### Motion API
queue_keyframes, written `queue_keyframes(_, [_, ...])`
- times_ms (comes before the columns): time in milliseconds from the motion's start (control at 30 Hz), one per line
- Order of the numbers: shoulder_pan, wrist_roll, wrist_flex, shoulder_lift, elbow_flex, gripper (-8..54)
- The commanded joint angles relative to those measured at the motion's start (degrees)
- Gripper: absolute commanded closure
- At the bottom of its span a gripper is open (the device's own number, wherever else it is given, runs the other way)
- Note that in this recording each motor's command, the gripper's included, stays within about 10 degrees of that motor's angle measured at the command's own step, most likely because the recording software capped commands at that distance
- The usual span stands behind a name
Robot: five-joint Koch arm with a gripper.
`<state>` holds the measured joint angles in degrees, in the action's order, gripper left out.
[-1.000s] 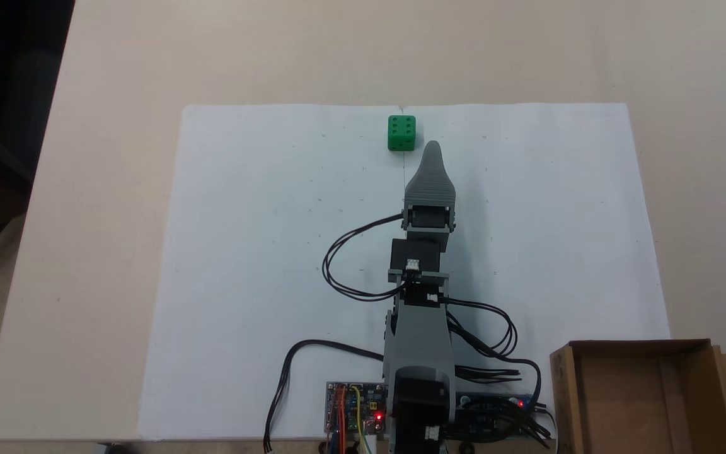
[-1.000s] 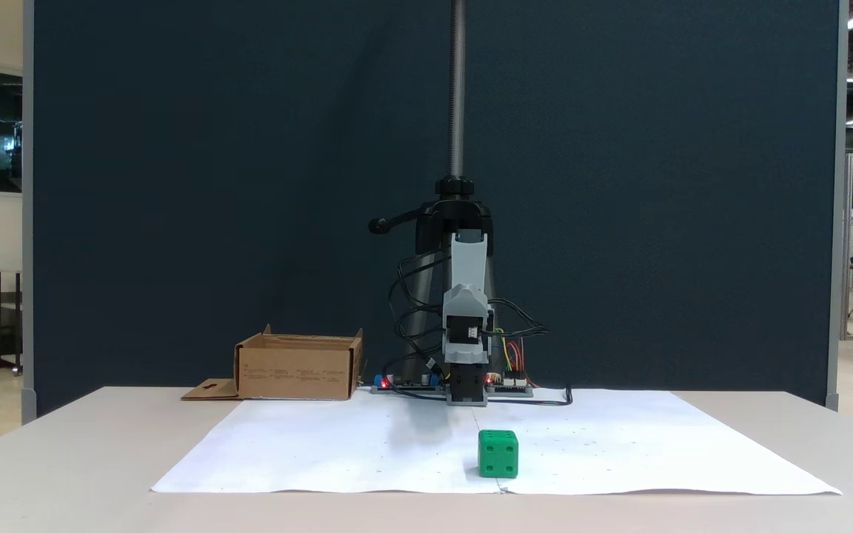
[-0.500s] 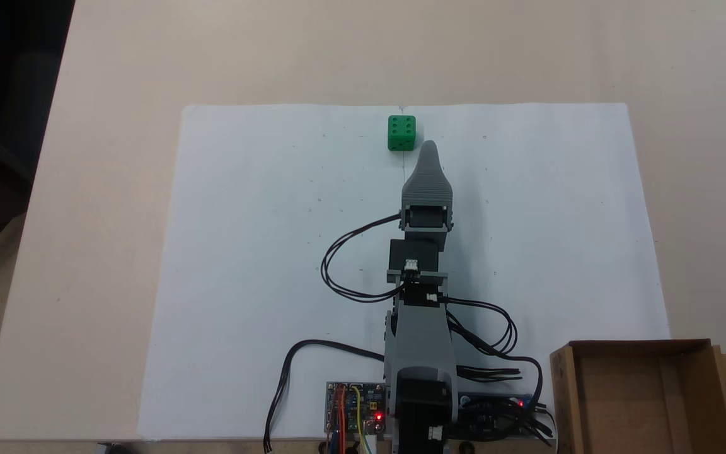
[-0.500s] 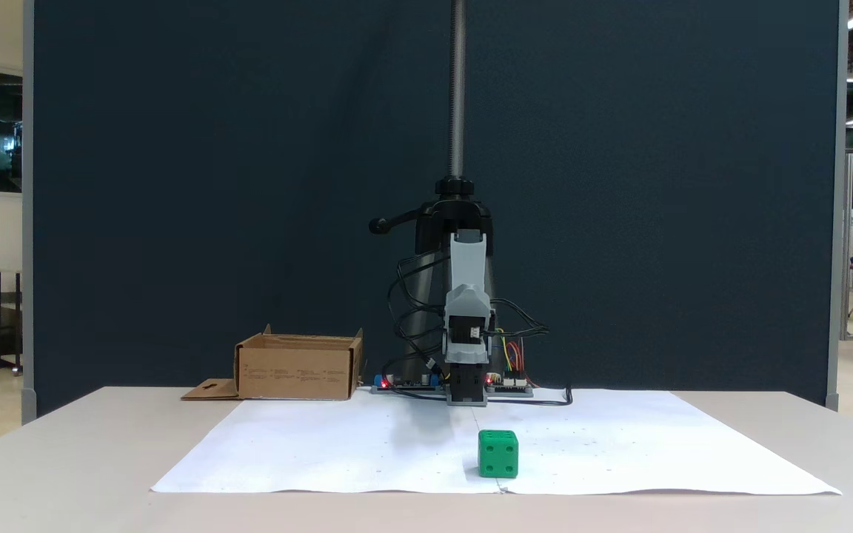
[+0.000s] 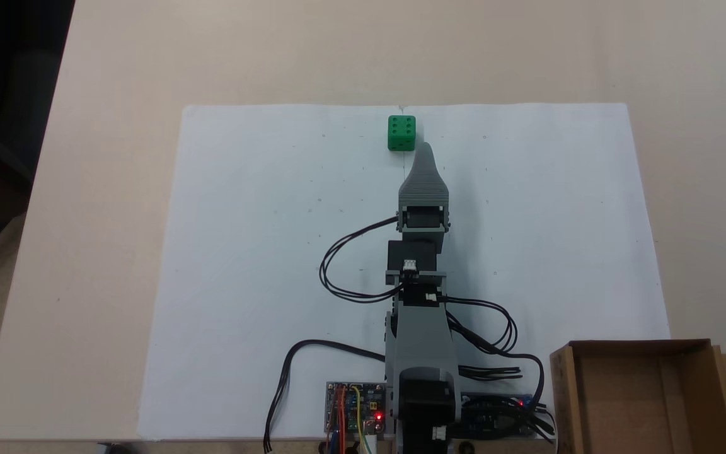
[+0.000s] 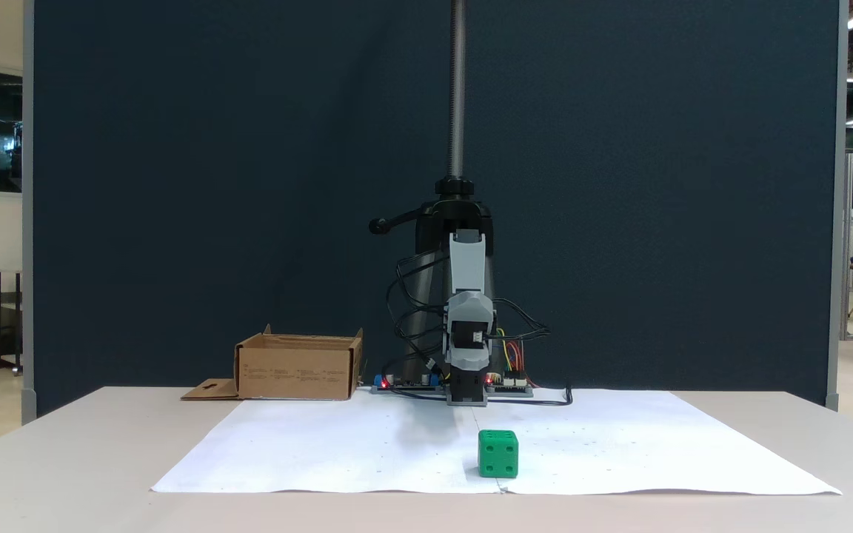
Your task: Grasp a green dice and put it in the bin.
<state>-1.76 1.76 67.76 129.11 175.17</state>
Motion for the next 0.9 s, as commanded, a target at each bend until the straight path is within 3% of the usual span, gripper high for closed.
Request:
queue_keyframes(0, [-0.2,2.1,0.3,5.7,4.1,1.7])
queue_keyframes(333, [0.1,2.3,-4.4,5.7,-0.7,6.1])
queue_keyframes(533, [0.7,2.2,-28.0,4.0,-17.1,6.0])
queue_keyframes(867, [0.8,2.1,-64.9,-8.3,-39.8,5.9])
